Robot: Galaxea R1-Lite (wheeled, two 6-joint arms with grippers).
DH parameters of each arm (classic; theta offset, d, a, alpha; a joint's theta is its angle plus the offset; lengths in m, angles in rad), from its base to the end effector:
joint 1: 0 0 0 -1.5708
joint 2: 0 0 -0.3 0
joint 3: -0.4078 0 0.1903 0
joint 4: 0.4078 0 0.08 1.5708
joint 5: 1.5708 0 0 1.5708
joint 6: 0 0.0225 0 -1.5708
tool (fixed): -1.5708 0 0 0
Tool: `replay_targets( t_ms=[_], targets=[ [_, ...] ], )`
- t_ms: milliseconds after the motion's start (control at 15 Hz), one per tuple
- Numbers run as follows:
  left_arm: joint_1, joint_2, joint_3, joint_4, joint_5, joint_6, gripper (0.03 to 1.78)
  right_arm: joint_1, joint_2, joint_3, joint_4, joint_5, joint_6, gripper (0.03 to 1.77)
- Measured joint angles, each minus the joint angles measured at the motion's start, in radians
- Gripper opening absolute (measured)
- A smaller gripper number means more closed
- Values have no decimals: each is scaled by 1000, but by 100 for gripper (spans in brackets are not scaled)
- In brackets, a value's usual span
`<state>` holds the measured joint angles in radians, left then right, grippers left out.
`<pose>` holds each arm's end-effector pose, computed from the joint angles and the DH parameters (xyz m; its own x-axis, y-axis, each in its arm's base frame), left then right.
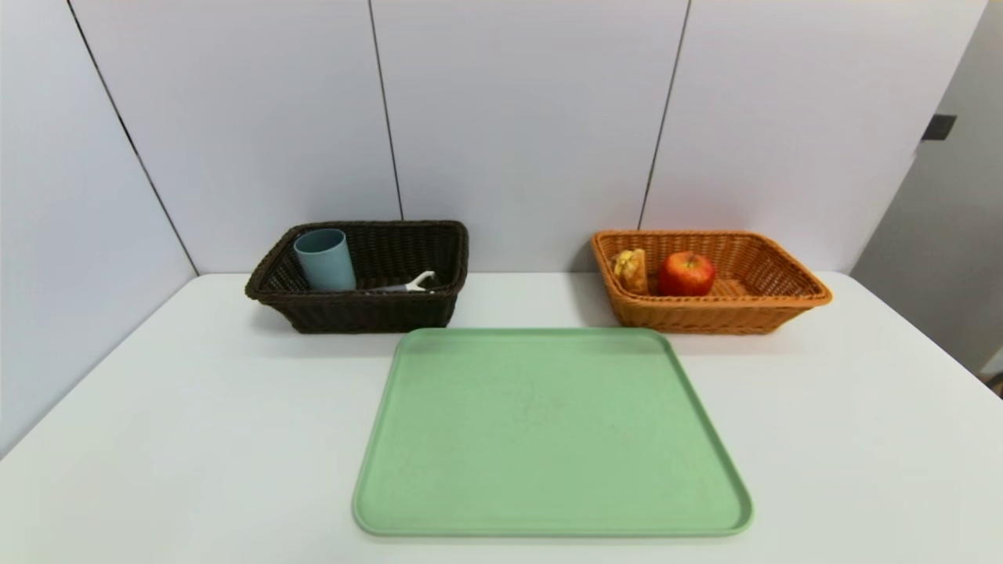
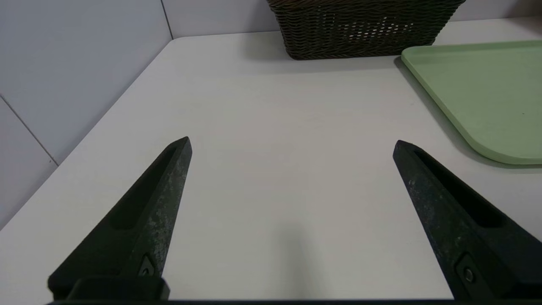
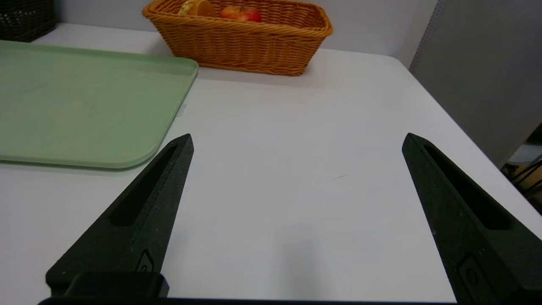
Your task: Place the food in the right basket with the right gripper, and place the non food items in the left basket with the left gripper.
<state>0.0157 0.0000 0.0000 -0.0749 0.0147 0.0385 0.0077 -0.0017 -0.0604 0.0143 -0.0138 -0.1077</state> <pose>-0.0231 0.0000 0.0831 0.9967 0.0304 0.0748 -0.0332 0.9988 0.0373 -0.0279 -0.0005 0.0906 0.9988 -0.0061 0.0478 0.0112 0.9942 -0.1067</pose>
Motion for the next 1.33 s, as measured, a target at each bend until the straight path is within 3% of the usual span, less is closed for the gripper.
replay_targets(
  t_ms=[467,1200,1333],
  targets=[
    [0,0,0,1,3,-27,169,-2,0,59,-3,43,34,170],
    [-1,0,0,1,6,-50,169,-2,0,60,-5,30,66,170],
    [0,0,0,-1,9,-87,169,-2,0,60,-5,16,102,170]
  ],
)
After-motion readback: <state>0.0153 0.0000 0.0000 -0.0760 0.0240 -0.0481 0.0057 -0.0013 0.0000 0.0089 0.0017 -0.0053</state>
